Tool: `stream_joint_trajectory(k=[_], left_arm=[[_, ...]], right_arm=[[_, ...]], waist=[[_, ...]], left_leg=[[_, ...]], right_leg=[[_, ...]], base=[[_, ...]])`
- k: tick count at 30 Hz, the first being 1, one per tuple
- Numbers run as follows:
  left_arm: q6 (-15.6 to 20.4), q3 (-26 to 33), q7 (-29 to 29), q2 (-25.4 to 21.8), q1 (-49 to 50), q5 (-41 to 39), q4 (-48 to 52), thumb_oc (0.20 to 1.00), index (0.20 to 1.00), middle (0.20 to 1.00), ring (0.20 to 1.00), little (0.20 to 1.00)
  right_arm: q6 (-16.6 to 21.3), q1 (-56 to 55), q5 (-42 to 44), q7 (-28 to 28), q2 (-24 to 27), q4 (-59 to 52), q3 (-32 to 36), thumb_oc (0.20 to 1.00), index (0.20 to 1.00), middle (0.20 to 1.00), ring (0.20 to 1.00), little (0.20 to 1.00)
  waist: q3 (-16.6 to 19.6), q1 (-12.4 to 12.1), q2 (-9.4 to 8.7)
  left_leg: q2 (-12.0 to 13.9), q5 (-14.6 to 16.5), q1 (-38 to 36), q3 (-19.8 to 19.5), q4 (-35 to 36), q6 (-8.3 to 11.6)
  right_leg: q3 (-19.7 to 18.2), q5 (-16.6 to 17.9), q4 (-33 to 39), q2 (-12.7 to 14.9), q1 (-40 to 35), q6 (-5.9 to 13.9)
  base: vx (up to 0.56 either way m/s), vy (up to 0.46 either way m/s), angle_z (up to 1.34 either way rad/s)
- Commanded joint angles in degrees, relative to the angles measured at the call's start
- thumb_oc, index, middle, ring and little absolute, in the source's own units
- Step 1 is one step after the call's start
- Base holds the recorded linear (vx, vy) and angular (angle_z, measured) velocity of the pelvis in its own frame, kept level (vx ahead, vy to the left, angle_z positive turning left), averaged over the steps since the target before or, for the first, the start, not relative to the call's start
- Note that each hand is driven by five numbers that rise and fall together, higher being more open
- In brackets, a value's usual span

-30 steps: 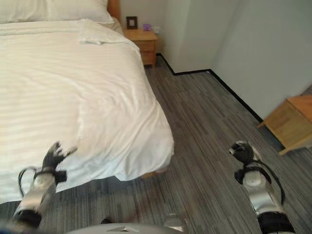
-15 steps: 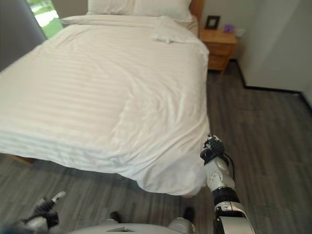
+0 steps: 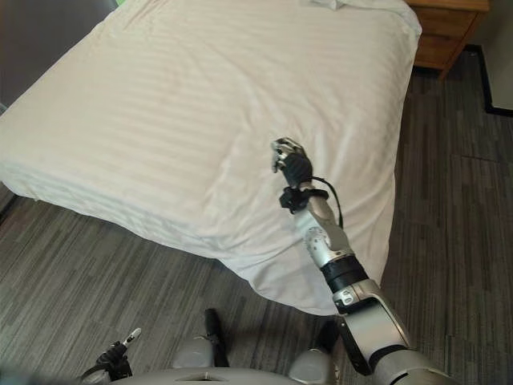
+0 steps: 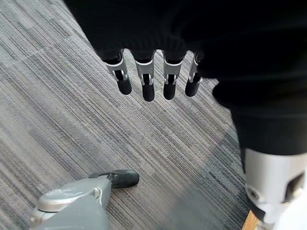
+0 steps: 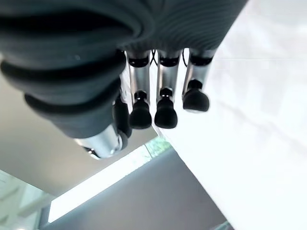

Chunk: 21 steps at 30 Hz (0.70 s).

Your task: Making the bed.

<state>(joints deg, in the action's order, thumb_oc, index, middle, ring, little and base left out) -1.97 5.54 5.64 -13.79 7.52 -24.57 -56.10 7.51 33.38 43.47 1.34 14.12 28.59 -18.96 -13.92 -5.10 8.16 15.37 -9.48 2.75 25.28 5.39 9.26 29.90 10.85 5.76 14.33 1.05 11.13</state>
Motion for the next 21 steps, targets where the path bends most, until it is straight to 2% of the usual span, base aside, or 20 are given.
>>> stream_joint_trajectory(k=[1, 2, 4, 5, 6, 7, 8, 9, 11, 12, 13, 14, 15, 17, 18, 19, 20, 21], left_arm=[[1.7, -3.7, -0.9, -4.2, -5.3, -0.2, -2.2, 1.000, 1.000, 1.000, 1.000, 1.000], [2.0, -4.1, -1.2, -3.6, -6.4, -0.5, -2.5, 1.000, 1.000, 1.000, 1.000, 1.000], [2.1, -4.2, -1.3, -3.0, -6.9, -0.9, -3.1, 1.000, 1.000, 1.000, 1.000, 1.000], [1.9, -3.8, -1.1, -2.1, -6.8, -1.6, -4.6, 1.000, 1.000, 1.000, 1.000, 1.000], [1.9, -3.9, -1.1, -2.1, -6.8, -1.6, -4.6, 1.000, 1.000, 1.000, 1.000, 1.000], [1.9, -3.9, -1.1, -2.1, -6.8, -1.6, -4.6, 1.000, 1.000, 1.000, 1.000, 1.000], [1.5, -2.8, -1.1, -1.8, -6.5, -1.9, -6.8, 1.000, 1.000, 1.000, 1.000, 1.000], [1.2, -2.1, -1.0, -1.6, -6.4, -2.4, -7.8, 1.000, 1.000, 1.000, 1.000, 1.000], [1.3, -1.5, -1.3, -1.2, -5.8, -3.4, -8.5, 1.000, 1.000, 1.000, 1.000, 1.000], [1.0, -1.1, -1.5, -0.9, -5.7, -3.9, -8.3, 1.000, 1.000, 1.000, 1.000, 1.000], [1.0, -1.1, -1.5, -1.0, -5.7, -3.9, -8.3, 1.000, 1.000, 1.000, 1.000, 1.000], [1.1, -0.6, -2.0, -0.6, -5.1, -6.5, -7.2, 1.000, 1.000, 1.000, 1.000, 1.000], [1.0, -0.4, -2.2, -0.5, -4.8, -7.4, -6.4, 1.000, 1.000, 1.000, 1.000, 1.000], [1.1, -1.2, -2.4, -0.5, -4.1, -8.0, -1.7, 1.000, 1.000, 1.000, 1.000, 1.000], [1.0, -1.9, -2.0, -0.3, -3.6, -7.9, 2.1, 1.000, 1.000, 1.000, 1.000, 1.000], [1.1, -2.8, -1.9, -0.2, -3.4, -7.7, 5.0, 1.000, 1.000, 1.000, 1.000, 1.000], [0.5, -6.2, -1.5, 1.3, -5.7, -5.6, 7.0, 1.000, 1.000, 1.000, 1.000, 1.000], [0.1, -7.2, -1.9, 1.3, -6.9, -3.9, 7.6, 1.000, 1.000, 1.000, 1.000, 1.000]], right_arm=[[0.3, 3.9, -7.1, 1.3, 0.2, 6.1, 3.1, 0.200, 0.200, 0.200, 0.200, 0.200], [-1.1, 2.1, -10.1, 3.4, 0.1, 14.0, 5.7, 0.200, 0.200, 0.200, 0.200, 0.200], [-1.9, -0.2, -8.9, 3.8, 0.0, 18.4, 9.2, 0.200, 0.200, 0.200, 0.200, 0.200], [-2.8, -3.8, -7.0, 3.8, 0.5, 24.0, 13.4, 0.200, 0.200, 0.200, 0.200, 0.200], [-2.8, -3.9, -7.0, 3.7, 0.6, 24.2, 13.4, 0.200, 0.200, 0.200, 0.200, 0.200], [-2.8, -3.9, -7.0, 3.7, 0.6, 24.1, 13.4, 0.200, 0.200, 0.200, 0.200, 0.200], [-3.3, -7.7, -4.6, 2.7, 1.1, 25.5, 16.4, 0.200, 0.200, 0.200, 0.200, 0.200], [-3.5, -10.5, -1.8, 2.4, 1.3, 26.4, 19.1, 0.200, 0.200, 0.200, 0.200, 0.200], [-4.2, -15.7, -0.2, 1.0, 2.3, 29.2, 22.5, 0.200, 0.200, 0.200, 0.200, 0.200], [-4.6, -17.7, 0.4, 1.2, 3.2, 30.0, 24.9, 0.200, 0.200, 0.200, 0.200, 0.200], [-4.6, -17.8, 0.4, 1.2, 3.1, 30.0, 24.9, 0.200, 0.200, 0.200, 0.200, 0.200], [-5.7, -22.8, -0.9, 0.6, 5.2, 33.6, 27.9, 0.200, 0.200, 0.200, 0.200, 0.200], [-6.3, -24.8, -1.4, 0.6, 5.8, 34.3, 29.6, 0.200, 0.200, 0.200, 0.200, 0.200], [-7.2, -28.5, -2.7, 0.5, 7.3, 36.5, 32.3, 0.200, 0.200, 0.200, 0.200, 0.200], [-7.3, -30.6, -3.1, 0.7, 7.6, 36.0, 33.8, 0.200, 0.200, 0.200, 0.200, 0.200], [-7.5, -31.8, -3.6, 0.9, 7.8, 35.7, 35.2, 0.200, 0.200, 0.200, 0.200, 0.200], [-7.7, -33.5, -4.2, 1.6, 7.6, 35.1, 37.0, 0.200, 0.200, 0.200, 0.200, 0.200], [-7.8, -35.2, -4.6, 1.3, 6.9, 35.1, 37.9, 0.200, 0.200, 0.200, 0.200, 0.200]], waist=[[-2.6, -0.5, 1.56], [-3.4, -0.3, 2.47], [-3.4, 0.3, 2.85], [-3.3, 1.1, 3.02], [-3.0, 1.0, 2.99], [-3.3, 1.0, 3.04], [-3.0, 2.0, 2.69], [-3.1, 2.9, 2.15], [-3.9, 4.1, 0.35], [-3.9, 4.8, -1.10], [-3.8, 4.8, -1.13], [-3.4, 5.6, -3.78], [-3.0, 6.1, -4.77], [-1.9, 7.6, -6.50], [-1.3, 7.9, -6.92], [-0.7, 8.6, -7.42], [0.0, 10.1, -8.38], [0.4, 11.0, -8.96]], left_leg=[[4.3, -5.6, -1.3, 1.4, -0.4, 5.59], [4.9, -6.0, -0.2, 1.3, -0.4, 5.74], [4.9, -4.7, -0.1, 0.4, -0.6, 5.74], [4.7, -5.0, -0.2, 1.0, -0.7, 5.27], [4.6, -3.9, -0.7, 0.3, -0.8, 5.69], [4.7, -4.9, -0.3, 1.1, -0.7, 5.28], [4.1, -4.0, -1.3, 1.4, -1.4, 4.87], [3.3, -2.8, -2.2, 1.3, -2.2, 4.52], [0.3, 2.9, -1.4, -4.8, -8.1, 3.48], [-1.7, 5.9, -1.3, -8.4, -10.2, 2.74], [-1.7, 5.9, -1.2, -8.4, -10.3, 2.71], [-5.6, 10.1, -3.0, -15.8, -14.8, 1.55], [-6.4, 10.8, -4.1, -17.7, -15.9, 1.40], [-5.9, 11.5, -7.8, -19.1, -15.8, 1.42], [-6.0, 12.1, -10.1, -19.9, -12.9, 1.08], [-6.9, 14.1, -11.9, -19.4, -10.1, -0.05], [-7.5, 14.7, -14.2, -16.7, -6.6, -0.67], [-7.4, 14.1, -14.7, -15.1, -4.9, -0.57]], right_leg=[[-1.3, -3.4, -0.9, 1.3, 0.9, 0.60], [-1.5, -3.6, -0.9, 1.2, 2.0, 0.64], [-2.5, -4.9, -1.0, 1.2, 2.2, 1.29], [-2.3, -4.3, -0.8, 0.6, 2.6, 0.60], [-3.1, -5.4, -0.9, 0.7, 2.3, 1.20], [-2.4, -4.3, -0.8, 0.6, 2.6, 0.60], [-2.8, -4.7, -0.8, 0.6, 2.2, 0.44], [-3.4, -5.0, -0.8, 0.8, 1.6, 0.42], [-5.8, -4.9, -0.8, 0.9, 1.3, 0.04], [-7.2, -4.2, -0.8, 1.3, 2.0, -0.15], [-7.1, -4.2, -0.8, 1.3, 2.1, -0.14], [-10.8, -2.7, -1.0, 0.7, 3.6, -0.42], [-12.1, -2.3, -1.1, 0.4, 3.9, -0.48], [-13.2, -1.0, -1.2, 0.7, 4.0, 0.24], [-13.7, -0.2, -1.3, 1.1, 3.8, 1.10], [-13.8, 0.3, -1.4, 2.0, 3.9, 2.05], [-14.0, 2.6, -1.8, 3.8, 3.8, 3.46], [-13.2, 4.3, -1.9, 5.1, 3.8, 3.87]], base=[[-0.12, -0.033, 0.12], [-0.03, -0.019, 0.12], [0.02, -0.006, 0.06], [0.05, 0.003, 0.04], [0.00, 0.000, 0.00], [0.04, 0.024, -0.07], [0.02, 0.056, -0.08], [0.13, 0.102, -0.07], [0.09, 0.093, -0.38], [0.02, 0.037, -0.75], [0.01, 0.049, -0.65], [0.00, 0.077, -0.60], [-0.01, 0.149, -0.61], [-0.02, 0.242, -0.87], [-0.07, 0.316, -0.62], [-0.12, 0.328, -0.32], [-0.19, 0.290, -0.33], [-0.25, 0.254, -0.35]])
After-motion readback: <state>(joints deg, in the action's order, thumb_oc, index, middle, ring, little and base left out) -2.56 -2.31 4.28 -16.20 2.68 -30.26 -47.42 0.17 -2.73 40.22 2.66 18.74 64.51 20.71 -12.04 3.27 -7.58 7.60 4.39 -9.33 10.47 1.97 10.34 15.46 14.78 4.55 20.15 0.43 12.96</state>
